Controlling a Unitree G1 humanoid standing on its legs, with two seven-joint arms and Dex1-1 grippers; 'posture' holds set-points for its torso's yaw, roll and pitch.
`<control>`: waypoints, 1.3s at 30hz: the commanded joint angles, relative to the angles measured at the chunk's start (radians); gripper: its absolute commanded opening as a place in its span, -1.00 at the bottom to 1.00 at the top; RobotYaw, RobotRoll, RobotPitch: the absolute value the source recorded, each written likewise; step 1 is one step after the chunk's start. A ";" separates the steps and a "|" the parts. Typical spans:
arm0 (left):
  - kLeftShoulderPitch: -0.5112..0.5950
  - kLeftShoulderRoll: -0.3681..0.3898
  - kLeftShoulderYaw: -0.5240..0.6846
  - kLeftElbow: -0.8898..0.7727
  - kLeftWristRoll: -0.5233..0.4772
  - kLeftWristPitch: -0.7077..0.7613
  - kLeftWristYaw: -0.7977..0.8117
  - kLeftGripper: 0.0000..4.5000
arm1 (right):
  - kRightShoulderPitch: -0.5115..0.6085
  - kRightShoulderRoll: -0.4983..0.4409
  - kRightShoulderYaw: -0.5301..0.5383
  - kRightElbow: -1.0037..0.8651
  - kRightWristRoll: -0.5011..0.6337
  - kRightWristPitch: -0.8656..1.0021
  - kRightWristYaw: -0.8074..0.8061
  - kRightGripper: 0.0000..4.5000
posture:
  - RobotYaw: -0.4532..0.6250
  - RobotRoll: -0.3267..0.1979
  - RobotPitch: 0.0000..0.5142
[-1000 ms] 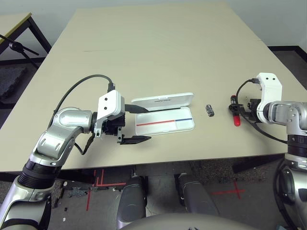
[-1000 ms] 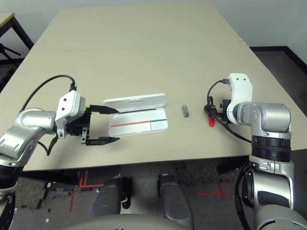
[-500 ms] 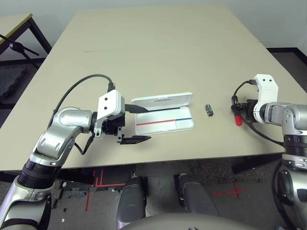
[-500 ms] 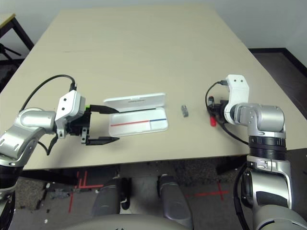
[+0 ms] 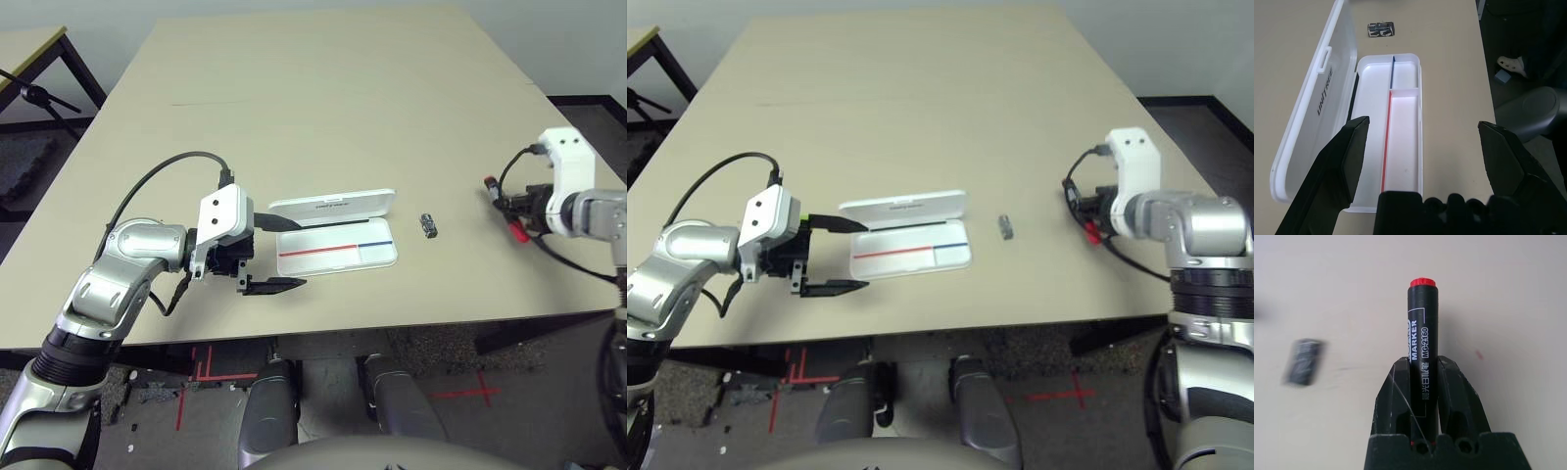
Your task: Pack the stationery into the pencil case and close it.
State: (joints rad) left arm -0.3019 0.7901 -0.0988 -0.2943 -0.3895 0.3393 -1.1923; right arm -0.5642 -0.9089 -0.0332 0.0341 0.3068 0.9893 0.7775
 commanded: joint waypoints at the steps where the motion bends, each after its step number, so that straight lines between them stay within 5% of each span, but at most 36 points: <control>1: 0.003 0.013 -0.009 0.007 0.014 -0.006 -0.005 1.00 | 0.030 -0.069 0.069 -0.052 -0.002 -0.195 0.193 -0.77 | -0.31 0.25 -0.53; 8: 0.001 0.018 -0.010 0.023 0.021 -0.015 -0.006 1.00 | 0.036 -0.136 0.124 -0.099 -0.008 -0.453 0.466 -0.77 | -0.31 0.25 -0.54; 16: 0.004 0.021 -0.013 0.024 0.034 -0.019 -0.006 1.00 | -0.017 -0.139 0.207 -0.216 -0.037 -0.491 0.579 -0.77 | -0.31 0.25 -0.56; 26: -0.010 0.008 -0.030 0.027 0.049 -0.019 -0.003 1.00 | -0.100 0.007 0.363 -0.334 -0.109 -0.419 0.537 -0.77 | -0.28 0.25 -0.54; 39: 0.012 0.001 -0.047 0.000 0.069 -0.022 0.031 1.00 | -0.172 0.193 0.517 -0.241 -0.319 -0.517 0.412 -0.77 | -0.20 0.25 -0.57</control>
State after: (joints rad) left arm -0.3008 0.7934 -0.1349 -0.2749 -0.3332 0.3242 -1.1705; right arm -0.7233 -0.7224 0.4644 -0.2229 0.0120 0.4970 1.1984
